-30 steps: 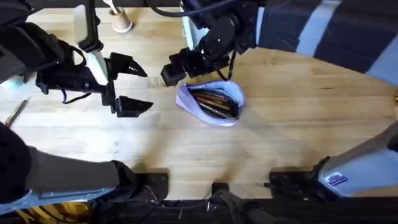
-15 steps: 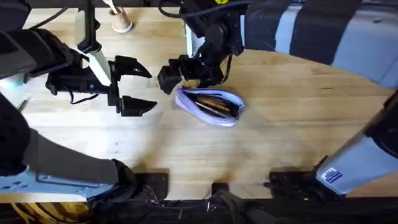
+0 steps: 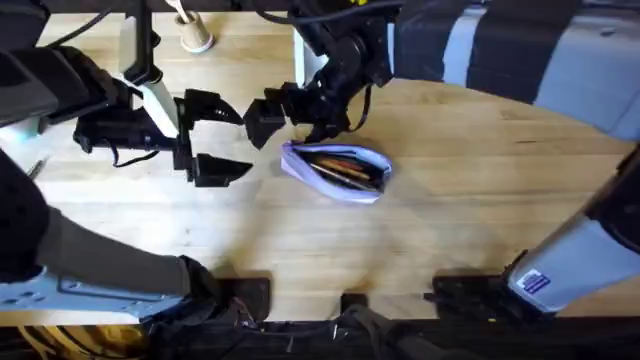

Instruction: Unzip the bag, pick up the pens from the table one at a time and place them inside, then zip the bag closed.

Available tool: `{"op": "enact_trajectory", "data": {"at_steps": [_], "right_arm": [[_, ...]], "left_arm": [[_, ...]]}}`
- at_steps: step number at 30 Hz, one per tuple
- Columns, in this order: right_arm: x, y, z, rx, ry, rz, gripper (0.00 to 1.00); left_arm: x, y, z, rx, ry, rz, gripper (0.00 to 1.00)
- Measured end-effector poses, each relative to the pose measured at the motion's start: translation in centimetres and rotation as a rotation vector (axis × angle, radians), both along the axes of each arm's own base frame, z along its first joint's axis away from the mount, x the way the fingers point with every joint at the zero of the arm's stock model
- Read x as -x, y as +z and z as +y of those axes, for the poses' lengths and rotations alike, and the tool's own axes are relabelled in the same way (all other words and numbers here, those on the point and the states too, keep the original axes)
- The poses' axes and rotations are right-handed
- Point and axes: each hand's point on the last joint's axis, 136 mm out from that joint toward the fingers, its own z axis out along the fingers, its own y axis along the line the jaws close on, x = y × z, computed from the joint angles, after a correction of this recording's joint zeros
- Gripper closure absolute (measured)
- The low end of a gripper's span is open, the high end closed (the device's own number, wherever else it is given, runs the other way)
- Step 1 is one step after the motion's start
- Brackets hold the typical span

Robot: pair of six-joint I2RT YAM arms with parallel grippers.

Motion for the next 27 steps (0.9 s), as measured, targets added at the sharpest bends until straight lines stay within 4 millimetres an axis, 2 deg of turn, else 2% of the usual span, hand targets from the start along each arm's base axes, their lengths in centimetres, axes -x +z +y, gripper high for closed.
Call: {"op": "enact_trajectory", "data": {"at_steps": [3, 7, 15, 20, 27], "right_arm": [[0.0, 0.0, 0.0, -0.003, 0.001, 0.002, 0.042], [0.0, 0.1, 0.1, -0.004, -0.002, 0.001, 0.158], [-0.1, -0.2, 0.1, -0.004, -0.001, 0.004, 0.244], [0.0, -1.1, 0.1, 0.009, -0.001, 0.021, 0.344], [-0.2, -1.1, 0.3, 0.006, -0.002, 0.013, 0.507]], "left_arm": [[0.0, 0.0, 0.0, 0.000, 0.000, 0.001, 0.007], [0.0, 0.0, 0.0, 0.000, 0.000, 0.001, 0.008], [0.0, 0.0, 0.0, 0.001, 0.000, 0.002, 0.007], [0.0, 0.0, 0.0, 0.001, 0.000, 0.003, 0.008], [0.0, 0.0, 0.0, 0.001, 0.000, 0.003, 0.007]]}}
